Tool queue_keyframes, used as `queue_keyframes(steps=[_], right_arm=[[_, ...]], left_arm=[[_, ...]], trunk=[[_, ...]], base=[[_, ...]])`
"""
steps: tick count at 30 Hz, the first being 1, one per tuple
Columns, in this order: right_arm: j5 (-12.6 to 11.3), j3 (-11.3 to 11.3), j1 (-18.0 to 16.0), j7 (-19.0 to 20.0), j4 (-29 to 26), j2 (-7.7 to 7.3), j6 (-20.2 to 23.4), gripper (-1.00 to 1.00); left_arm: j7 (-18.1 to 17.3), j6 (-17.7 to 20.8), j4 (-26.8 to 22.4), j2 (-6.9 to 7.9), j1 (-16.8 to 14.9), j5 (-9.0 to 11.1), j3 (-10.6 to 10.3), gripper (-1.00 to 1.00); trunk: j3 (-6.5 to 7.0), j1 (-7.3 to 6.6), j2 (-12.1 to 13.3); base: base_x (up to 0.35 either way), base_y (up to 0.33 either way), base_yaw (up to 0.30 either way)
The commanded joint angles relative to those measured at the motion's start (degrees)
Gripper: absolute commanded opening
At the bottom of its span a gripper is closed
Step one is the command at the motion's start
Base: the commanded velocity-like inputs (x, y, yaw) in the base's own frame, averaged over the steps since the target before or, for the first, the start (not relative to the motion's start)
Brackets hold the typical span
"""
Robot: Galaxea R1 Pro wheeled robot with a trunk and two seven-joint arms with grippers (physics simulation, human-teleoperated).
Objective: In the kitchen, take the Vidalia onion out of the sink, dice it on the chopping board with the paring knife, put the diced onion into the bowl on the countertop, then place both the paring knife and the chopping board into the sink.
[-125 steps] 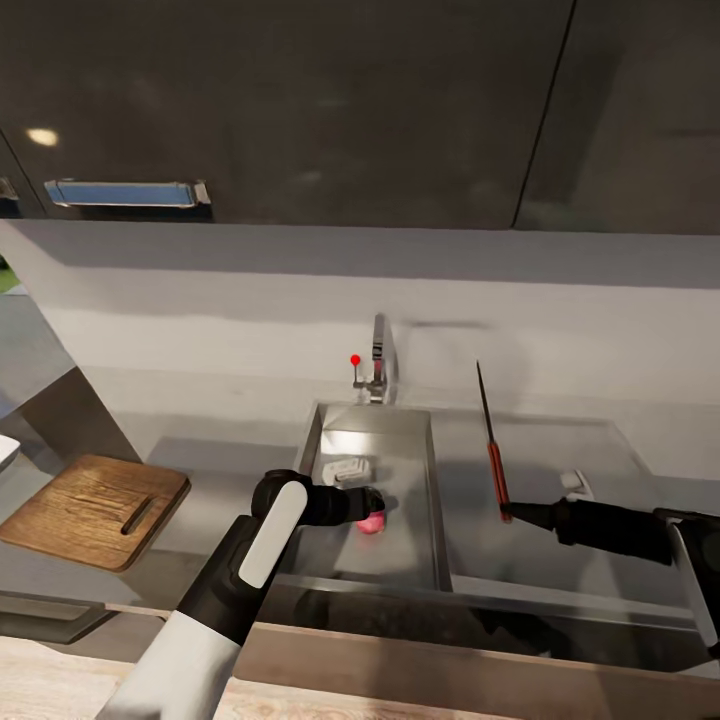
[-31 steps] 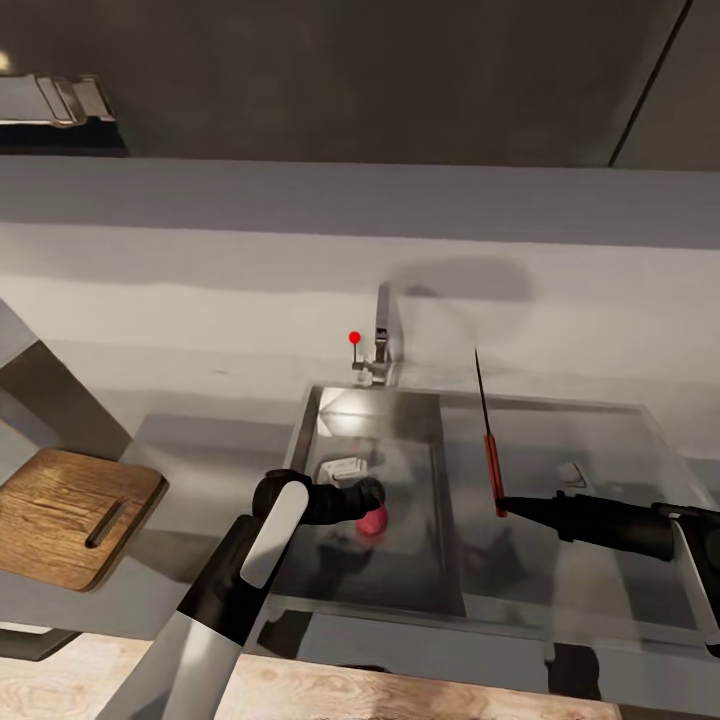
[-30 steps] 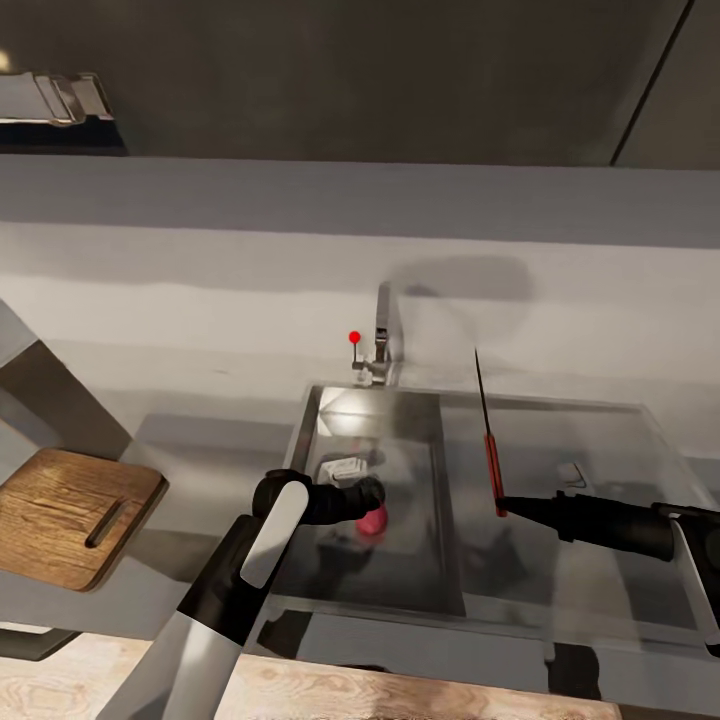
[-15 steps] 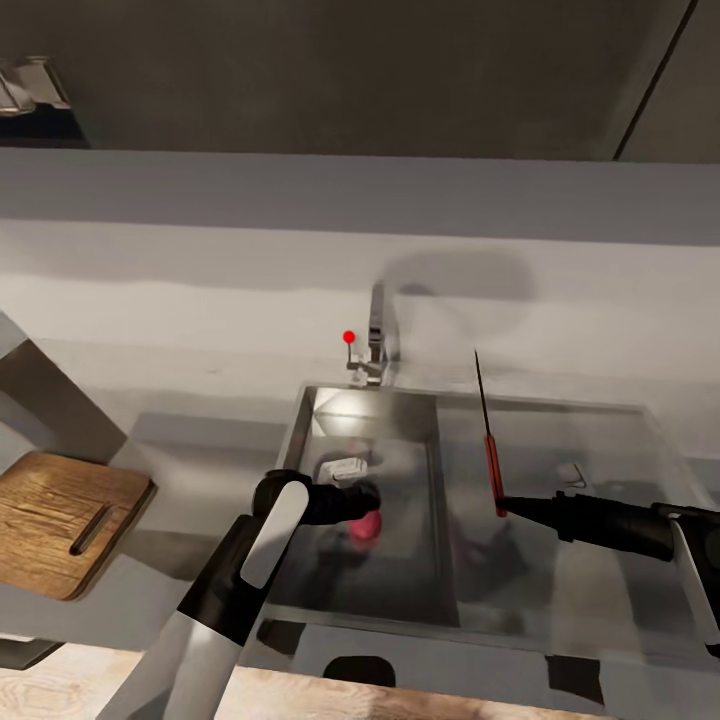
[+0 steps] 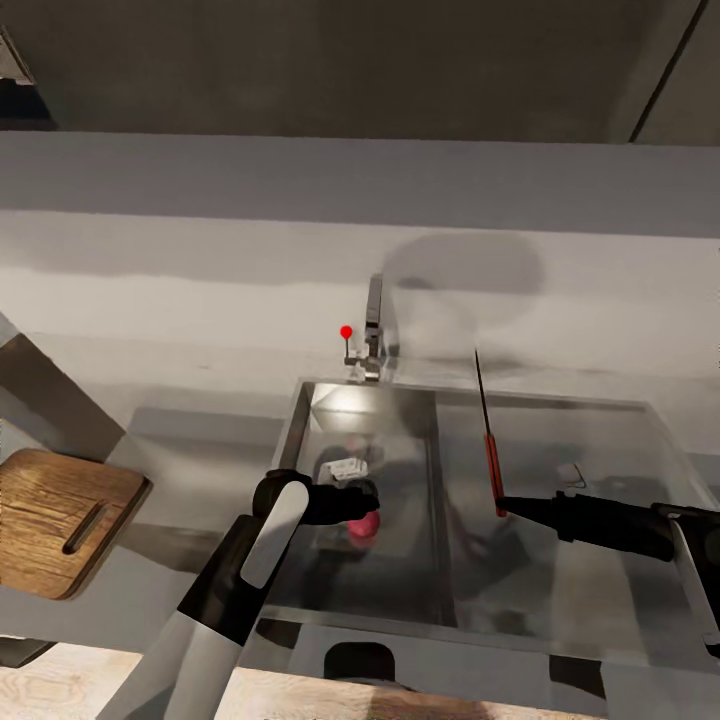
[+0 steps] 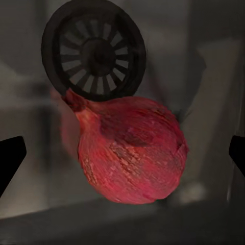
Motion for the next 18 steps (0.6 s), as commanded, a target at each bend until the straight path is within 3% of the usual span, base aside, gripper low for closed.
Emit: queue_keyframes(steps=[1, 6, 18], right_arm=[[-0.19, -0.01, -0.04, 0.08, 0.0, -0.02, 0.44, -1.0], [-0.17, -0.01, -0.04, 0.08, 0.06, -0.02, 0.44, -1.0], [-0.23, -0.01, -0.04, 0.08, 0.09, 0.06, 0.44, -1.0]], left_arm=[[0.58, 0.14, -0.05, 0.0, -0.04, 0.54, -0.03, 1.0], [0.56, 0.16, -0.05, 0.0, -0.04, 0.48, -0.03, 1.0], [0.56, 0.16, -0.05, 0.0, -0.04, 0.45, -0.01, 1.0]], trunk=[[-0.11, 0.02, -0.11], [-0.14, 0.02, -0.11], [-0.63, 0.02, -0.11]], base=[[-0.184, 0.0, 0.0], [-0.117, 0.0, 0.0], [-0.007, 0.0, 0.0]])
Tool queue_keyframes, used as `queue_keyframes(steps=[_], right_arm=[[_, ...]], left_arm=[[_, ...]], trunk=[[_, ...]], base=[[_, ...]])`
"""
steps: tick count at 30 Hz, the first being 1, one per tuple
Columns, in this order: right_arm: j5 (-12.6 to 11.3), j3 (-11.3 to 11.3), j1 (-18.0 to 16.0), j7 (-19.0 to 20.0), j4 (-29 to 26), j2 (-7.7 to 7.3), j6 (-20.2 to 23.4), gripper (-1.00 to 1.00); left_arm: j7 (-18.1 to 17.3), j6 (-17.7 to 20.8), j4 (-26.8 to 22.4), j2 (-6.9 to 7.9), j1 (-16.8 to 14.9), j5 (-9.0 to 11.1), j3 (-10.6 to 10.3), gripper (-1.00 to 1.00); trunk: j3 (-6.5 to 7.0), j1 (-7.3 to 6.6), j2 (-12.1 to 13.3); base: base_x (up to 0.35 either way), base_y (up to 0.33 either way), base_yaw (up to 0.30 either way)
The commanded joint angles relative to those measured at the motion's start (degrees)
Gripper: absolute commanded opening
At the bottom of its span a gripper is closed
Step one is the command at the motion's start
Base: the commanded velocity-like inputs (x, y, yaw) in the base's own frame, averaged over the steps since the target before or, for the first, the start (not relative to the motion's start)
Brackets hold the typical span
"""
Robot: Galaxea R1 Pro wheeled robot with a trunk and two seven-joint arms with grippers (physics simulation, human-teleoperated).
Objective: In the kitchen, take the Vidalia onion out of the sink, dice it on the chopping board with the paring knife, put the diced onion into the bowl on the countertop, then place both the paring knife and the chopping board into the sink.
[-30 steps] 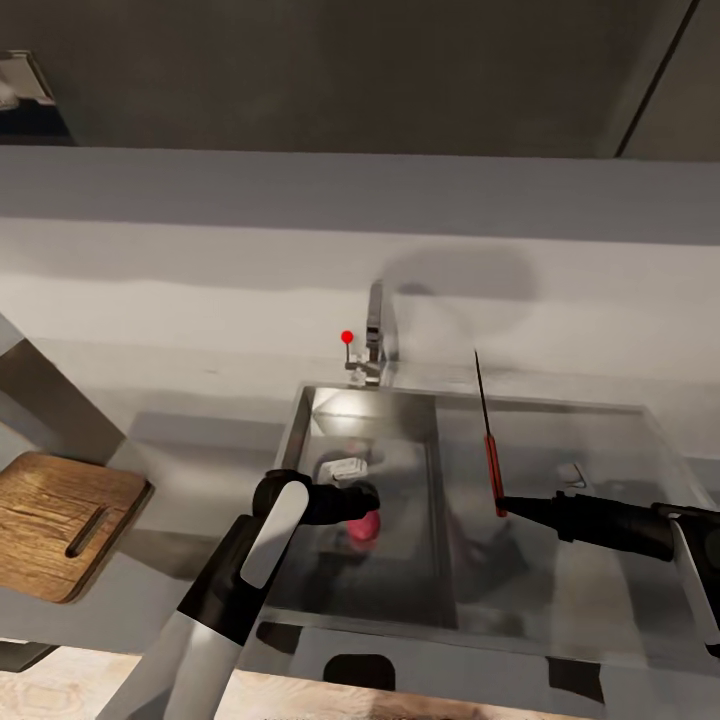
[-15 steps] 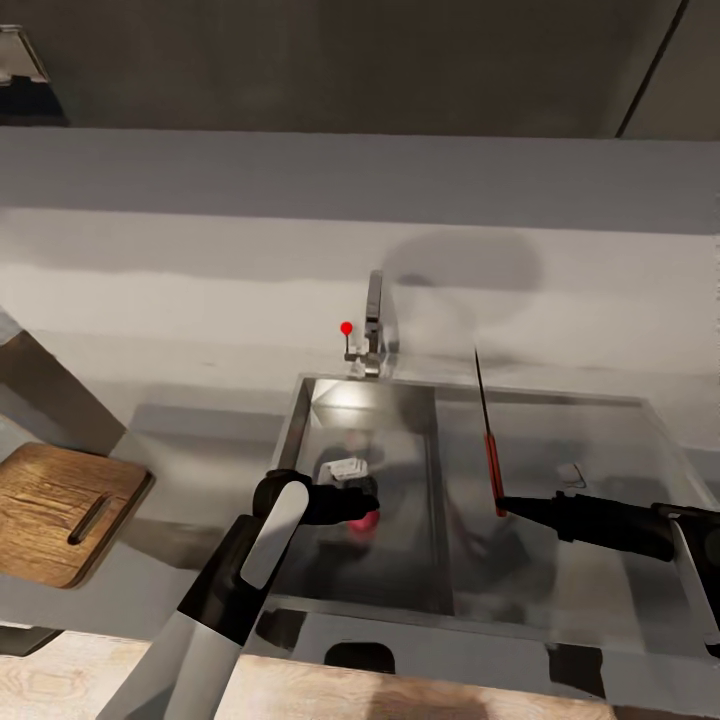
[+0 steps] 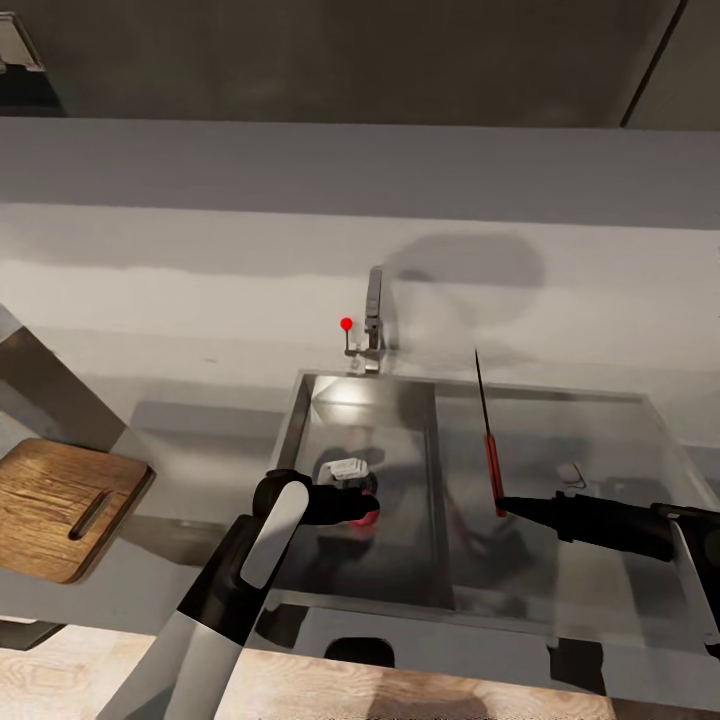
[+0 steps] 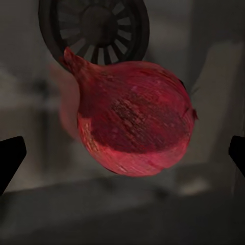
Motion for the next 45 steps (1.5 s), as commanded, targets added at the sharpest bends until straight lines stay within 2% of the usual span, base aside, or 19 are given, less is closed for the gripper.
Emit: queue_keyframes(steps=[1, 17, 45], right_arm=[[-0.18, -0.01, -0.04, 0.08, 0.0, -0.01, 0.43, -1.0], [-0.15, -0.01, -0.04, 0.08, 0.0, -0.01, 0.43, -1.0], [-0.09, 0.08, -0.04, 0.08, 0.0, 0.08, 0.43, -1.0]], left_arm=[[0.62, 0.12, -0.05, 0.0, -0.04, 0.57, -0.02, 1.0], [0.6, 0.08, -0.06, 0.0, -0.04, 0.55, -0.04, 1.0], [0.07, -0.32, -0.4, 0.0, -0.04, 0.39, -0.23, 1.0]], trunk=[[-0.19, 0.03, -0.11], [-1.59, 0.03, -0.11], [-1.69, 0.03, -0.11]], base=[[0.0, 0.0, 0.0], [0.0, 0.0, 0.0], [0.0, 0.0, 0.0]])
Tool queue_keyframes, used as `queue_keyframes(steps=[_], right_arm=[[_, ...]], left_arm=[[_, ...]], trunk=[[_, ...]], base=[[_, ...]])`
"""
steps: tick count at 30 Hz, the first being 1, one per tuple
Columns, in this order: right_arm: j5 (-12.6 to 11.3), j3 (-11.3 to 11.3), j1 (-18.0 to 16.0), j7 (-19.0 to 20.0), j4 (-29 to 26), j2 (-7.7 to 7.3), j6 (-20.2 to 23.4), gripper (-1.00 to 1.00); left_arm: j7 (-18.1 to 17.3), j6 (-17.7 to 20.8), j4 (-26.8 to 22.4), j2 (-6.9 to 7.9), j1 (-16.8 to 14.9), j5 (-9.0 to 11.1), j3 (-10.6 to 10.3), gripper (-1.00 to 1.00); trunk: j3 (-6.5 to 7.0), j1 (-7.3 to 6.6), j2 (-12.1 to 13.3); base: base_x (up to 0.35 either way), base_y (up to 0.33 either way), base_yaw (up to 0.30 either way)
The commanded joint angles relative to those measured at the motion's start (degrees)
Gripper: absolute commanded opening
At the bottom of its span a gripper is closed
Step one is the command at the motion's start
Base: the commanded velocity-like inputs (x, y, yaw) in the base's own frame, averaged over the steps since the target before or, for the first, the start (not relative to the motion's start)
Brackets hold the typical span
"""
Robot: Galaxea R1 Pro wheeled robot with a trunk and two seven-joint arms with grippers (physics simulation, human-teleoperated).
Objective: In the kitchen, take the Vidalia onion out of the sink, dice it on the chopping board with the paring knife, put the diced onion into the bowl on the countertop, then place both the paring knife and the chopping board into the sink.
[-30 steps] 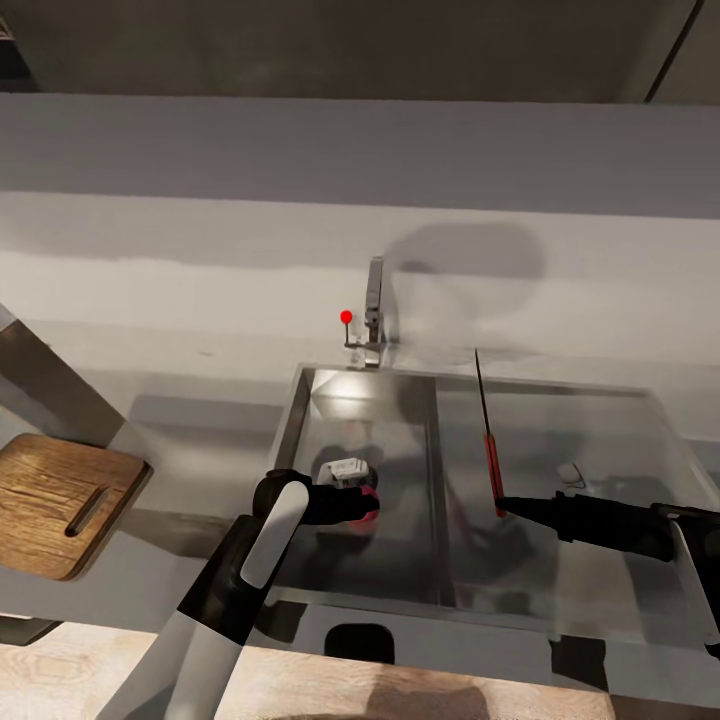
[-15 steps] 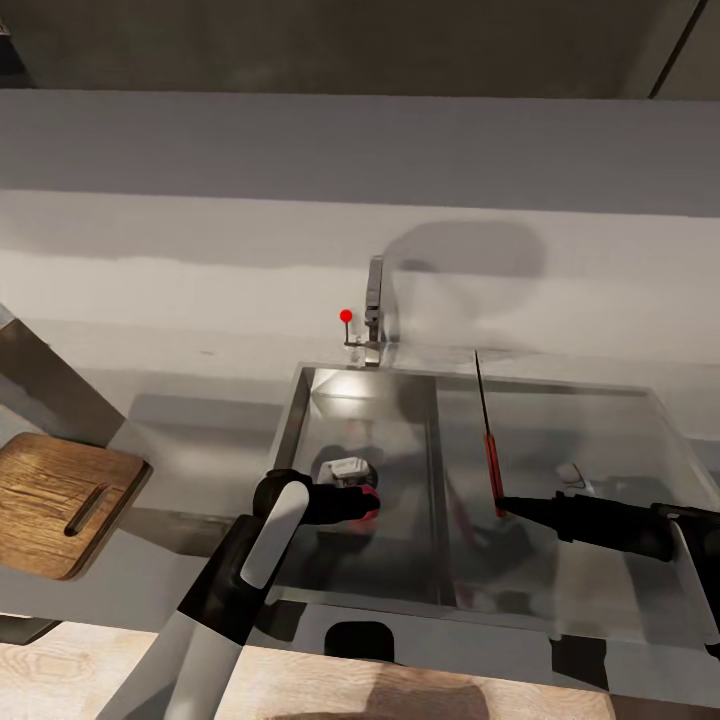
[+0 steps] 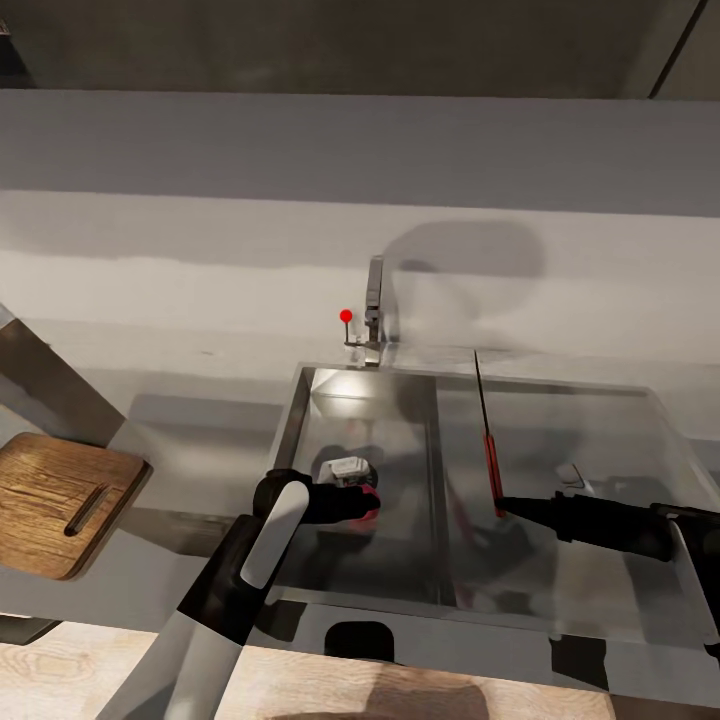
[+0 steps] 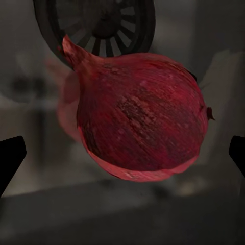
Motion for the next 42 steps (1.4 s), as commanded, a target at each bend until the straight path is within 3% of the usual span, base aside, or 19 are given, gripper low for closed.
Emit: queue_keyframes(steps=[1, 42], right_arm=[[-0.17, -0.01, -0.04, 0.08, 0.0, 0.0, 0.43, -1.0], [-0.17, 0.0, -0.04, 0.02, 0.0, 0.07, 0.43, -1.0]], left_arm=[[0.6, 0.12, -0.05, 0.0, -0.04, 0.58, -0.03, 1.0], [0.69, -2.51, -1.02, 0.0, -0.04, 0.49, -0.03, 1.0]], trunk=[[-0.09, 0.03, -0.1], [-0.26, 0.03, -0.1]], base=[[0.0, 0.0, 0.0], [0.0, 0.0, 0.0]])
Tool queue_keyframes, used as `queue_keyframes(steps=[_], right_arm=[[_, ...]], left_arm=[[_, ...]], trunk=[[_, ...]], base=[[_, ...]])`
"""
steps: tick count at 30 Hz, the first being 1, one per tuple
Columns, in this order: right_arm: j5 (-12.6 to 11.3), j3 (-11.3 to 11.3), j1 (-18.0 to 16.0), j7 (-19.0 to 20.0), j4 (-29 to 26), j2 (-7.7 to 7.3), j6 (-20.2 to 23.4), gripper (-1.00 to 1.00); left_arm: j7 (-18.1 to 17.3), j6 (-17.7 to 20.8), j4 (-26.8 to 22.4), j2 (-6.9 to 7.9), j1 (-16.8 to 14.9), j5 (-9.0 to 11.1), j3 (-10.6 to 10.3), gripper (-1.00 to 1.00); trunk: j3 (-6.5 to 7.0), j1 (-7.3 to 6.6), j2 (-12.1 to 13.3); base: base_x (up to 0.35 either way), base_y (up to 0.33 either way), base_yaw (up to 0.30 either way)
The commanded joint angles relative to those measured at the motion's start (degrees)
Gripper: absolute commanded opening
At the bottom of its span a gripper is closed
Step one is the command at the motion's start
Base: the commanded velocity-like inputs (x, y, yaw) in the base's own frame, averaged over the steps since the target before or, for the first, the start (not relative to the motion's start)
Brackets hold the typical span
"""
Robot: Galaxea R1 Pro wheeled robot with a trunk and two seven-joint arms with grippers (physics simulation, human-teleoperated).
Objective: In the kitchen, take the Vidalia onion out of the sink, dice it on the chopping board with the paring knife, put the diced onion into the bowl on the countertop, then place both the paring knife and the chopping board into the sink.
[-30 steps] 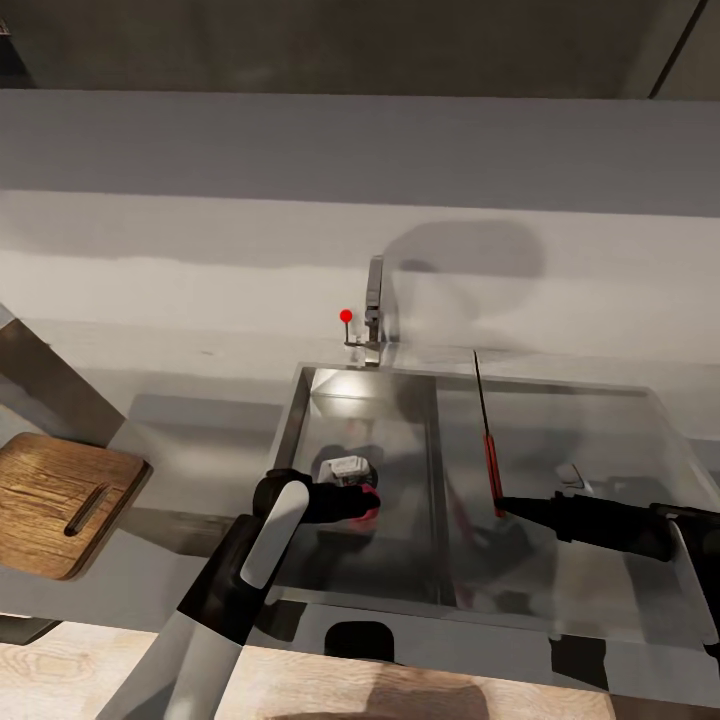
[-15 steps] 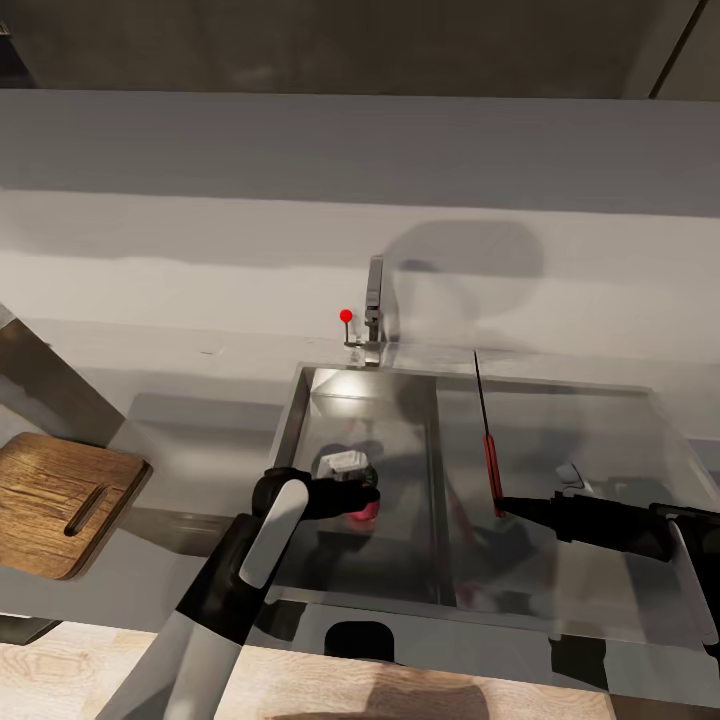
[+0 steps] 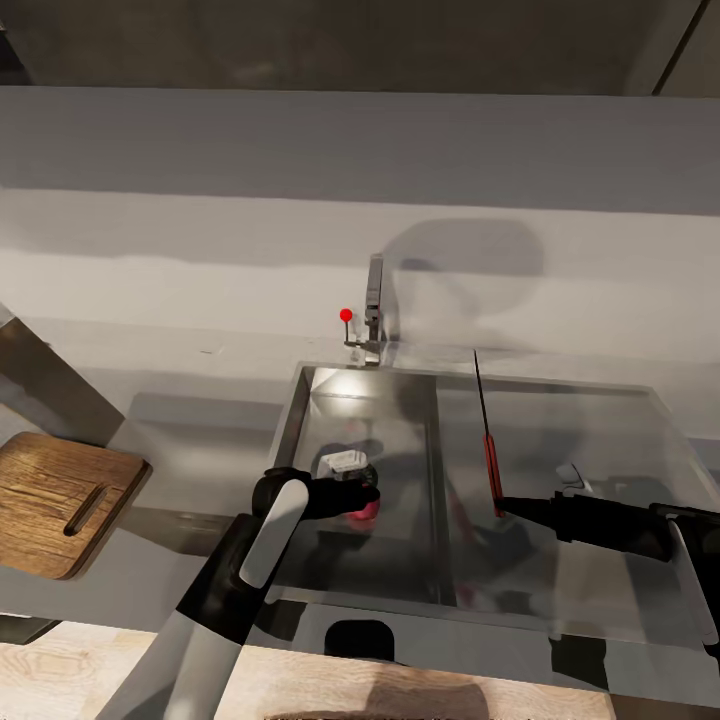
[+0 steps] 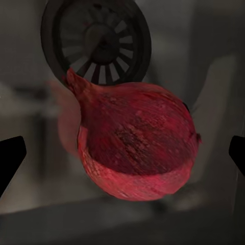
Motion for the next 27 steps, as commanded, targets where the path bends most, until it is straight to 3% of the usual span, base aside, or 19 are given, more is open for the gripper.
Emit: queue_keyframes(steps=[1, 24, 25, 27], right_arm=[[-0.18, -0.01, -0.04, 0.07, 0.0, -0.02, 0.44, -1.0], [-0.18, -0.01, -0.04, 0.07, 0.0, -0.02, 0.44, -1.0], [-0.18, -0.01, -0.04, 0.07, 0.0, -0.02, 0.44, -1.0], [-0.18, -0.01, -0.04, 0.07, 0.0, -0.02, 0.44, -1.0]], left_arm=[[0.6, 0.12, -0.05, 0.0, -0.04, 0.59, -0.03, 1.0], [0.69, 0.11, -0.05, 0.0, -0.04, 0.59, -0.03, 1.0], [0.69, 0.07, -0.05, 0.0, -0.04, 0.59, -0.03, -1.0], [0.68, 0.05, -0.08, 0.0, -0.04, 0.59, -0.03, -1.0]], trunk=[[-0.16, 0.03, -0.1], [-2.03, 0.03, -0.1], [-2.04, 0.03, -0.1], [-2.05, 0.03, -0.1]], base=[[0.0, 0.0, 0.0], [0.0, 0.0, 0.0], [0.0, 0.0, 0.0], [0.0, 0.0, 0.0]])
